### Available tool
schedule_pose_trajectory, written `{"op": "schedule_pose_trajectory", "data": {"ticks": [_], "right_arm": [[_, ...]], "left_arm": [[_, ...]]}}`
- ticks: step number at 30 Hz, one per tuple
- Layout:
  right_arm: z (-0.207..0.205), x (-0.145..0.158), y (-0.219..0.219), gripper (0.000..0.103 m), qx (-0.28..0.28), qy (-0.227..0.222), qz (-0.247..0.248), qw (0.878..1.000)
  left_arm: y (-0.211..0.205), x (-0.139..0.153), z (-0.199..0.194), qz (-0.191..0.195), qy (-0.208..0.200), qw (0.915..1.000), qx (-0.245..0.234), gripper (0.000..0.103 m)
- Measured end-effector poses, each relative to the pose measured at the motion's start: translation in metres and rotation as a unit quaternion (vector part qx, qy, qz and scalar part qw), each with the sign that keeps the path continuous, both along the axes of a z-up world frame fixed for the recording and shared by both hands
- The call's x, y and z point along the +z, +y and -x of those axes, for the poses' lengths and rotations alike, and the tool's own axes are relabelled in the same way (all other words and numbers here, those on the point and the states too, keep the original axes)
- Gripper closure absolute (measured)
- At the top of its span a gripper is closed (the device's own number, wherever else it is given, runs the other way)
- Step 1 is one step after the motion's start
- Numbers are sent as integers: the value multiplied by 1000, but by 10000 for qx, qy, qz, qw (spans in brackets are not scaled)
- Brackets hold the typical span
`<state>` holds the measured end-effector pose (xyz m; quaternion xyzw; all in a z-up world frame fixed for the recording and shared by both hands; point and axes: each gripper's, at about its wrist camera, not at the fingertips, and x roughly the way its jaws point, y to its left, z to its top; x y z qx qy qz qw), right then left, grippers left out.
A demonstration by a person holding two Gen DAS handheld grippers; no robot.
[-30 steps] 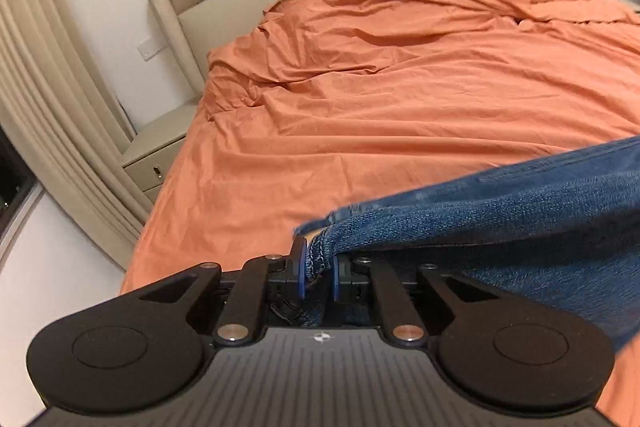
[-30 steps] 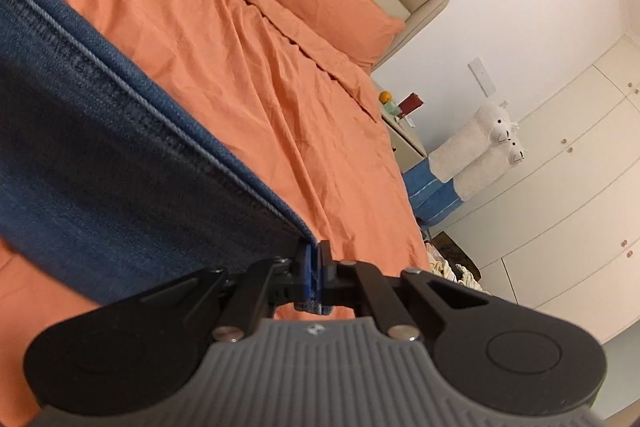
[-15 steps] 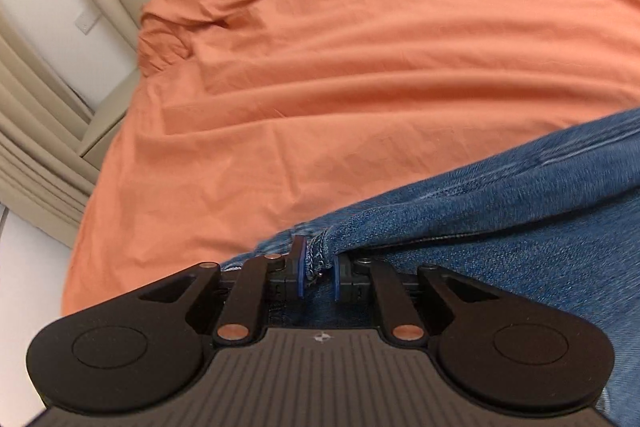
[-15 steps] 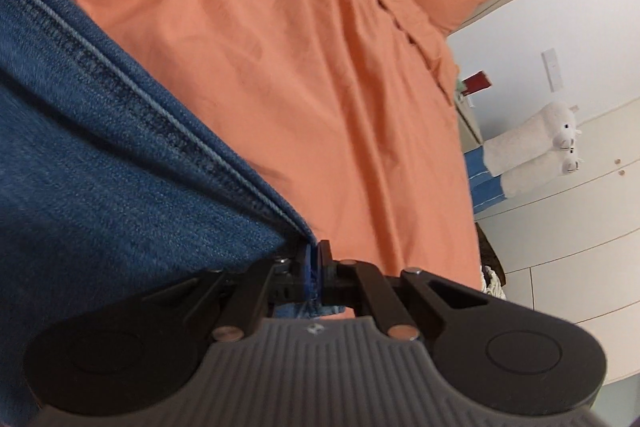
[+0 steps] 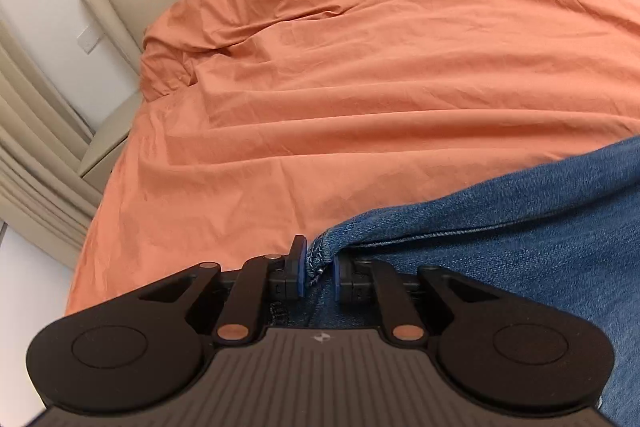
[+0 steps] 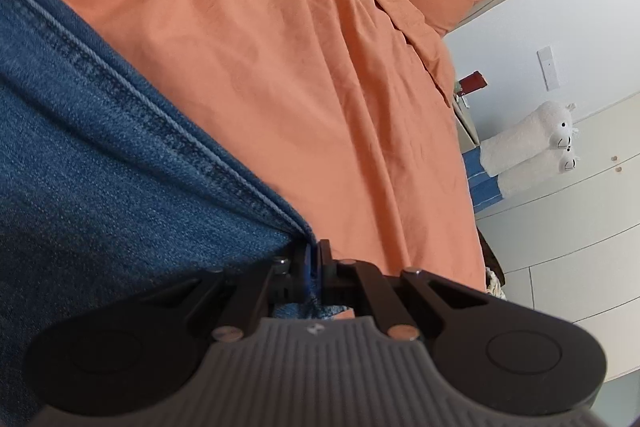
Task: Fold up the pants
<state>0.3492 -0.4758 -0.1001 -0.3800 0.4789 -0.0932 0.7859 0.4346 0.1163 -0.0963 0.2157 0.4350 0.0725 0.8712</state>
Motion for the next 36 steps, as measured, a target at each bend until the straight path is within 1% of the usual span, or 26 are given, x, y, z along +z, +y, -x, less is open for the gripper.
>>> {"op": "schedule_pose_trajectory", "data": {"ticks": [4, 5, 6, 7, 8, 9, 10, 11, 12, 13, 14, 16, 17, 18, 19, 20, 21, 22, 23, 24, 26, 28, 30, 31, 33, 36], "right_arm": [[-12, -13, 1, 103, -184, -83, 13, 9998], [-14, -18, 2, 103, -237, -52, 0, 9997], [-16, -25, 3, 103, -253, 3, 25, 9997], [-16, -29, 4, 103, -238, 34, 60, 9997], [-17, -31, 5, 103, -251, 51, 50, 9997], [-17, -31, 5, 103, -298, 87, -36, 9995], [-18, -29, 4, 103, -345, 66, -78, 9994], [-18, -25, 3, 95, -383, 8, -135, 9992], [-18, -20, 2, 75, -430, -49, -221, 9988], [-17, -12, 3, 66, -466, -129, -331, 9983], [-16, -5, 4, 58, -501, -211, -380, 9978], [-10, 10, 9, 58, -541, -340, -554, 9964], [-6, 18, 14, 58, -593, -415, -670, 9951], [-2, 29, 18, 59, -645, -494, -929, 9924], [5, 37, 27, 59, -652, -550, -1265, 9883], [14, 45, 38, 59, -640, -596, -1666, 9821], [23, 54, 49, 60, -622, -629, -2117, 9733], [30, 59, 60, 60, -610, -625, -2505, 9642], [38, 62, 74, 61, -591, -596, -2888, 9537], [46, 63, 90, 65, -539, -539, -3260, 9423], [59, 60, 120, 73, -409, -430, -3833, 9217], [70, 51, 156, 75, -241, -321, -4265, 9036], [79, 38, 195, 75, -48, -234, -4568, 8893], [80, 31, 212, 76, 29, -165, -4634, 8860], [77, 11, 246, 80, 106, -17, -4632, 8862], [59, -6, 272, 80, 184, 65, -4477, 8940]], "left_arm": [[-2, -16, -15, 8, 69, 9998, 187, 89], [-4, -22, -18, -84, 144, 9997, 157, 89], [-6, -26, -19, -200, 187, 9996, 97, 84], [-7, -30, -21, -327, 235, 9991, 94, 82], [-9, -32, -21, -421, 327, 9986, 37, 82], [-11, -32, -21, -566, 406, 9976, -51, 76], [-15, -32, -20, -774, 442, 9959, -146, 70], [-18, -30, -18, -966, 464, 9940, -235, 44], [-19, -26, -16, -1065, 445, 9929, -298, 14], [-18, -20, -14, -1062, 395, 9931, -315, 7], [-16, -12, -11, -983, 348, 9940, -328, 7], [-11, 4, -4, -836, 181, 9962, -177, 7], [-8, 12, 1, -690, 108, 9975, -104, 7], [-6, 21, 9, -463, 35, 9989, -66, 11], [-6, 29, 17, -179, -35, 9998, -88, 14], [-8, 36, 27, 135, -80, 9998, -148, 20], [-11, 41, 37, 449, -108, 9987, -233, 26], [-17, 44, 48, 754, -133, 9965, -337, 29], [-24, 44, 59, 1043, -161, 9934, -448, 35], [-32, 43, 69, 1327, -154, 9895, -548, 41], [-50, 34, 86, 1817, -120, 9803, -760, 48], [-71, 20, 98, 2121, -118, 9724, -969, 51], [-90, 2, 101, 2293, -33, 9674, -1072, 55], [-96, -7, 99, 2409, 52, 9646, -1071, 56], [-109, -27, 91, 2553, 316, 9609, -1026, 64], [-123, -44, 73, 2401, 349, 9642, -1067, 65]]}}
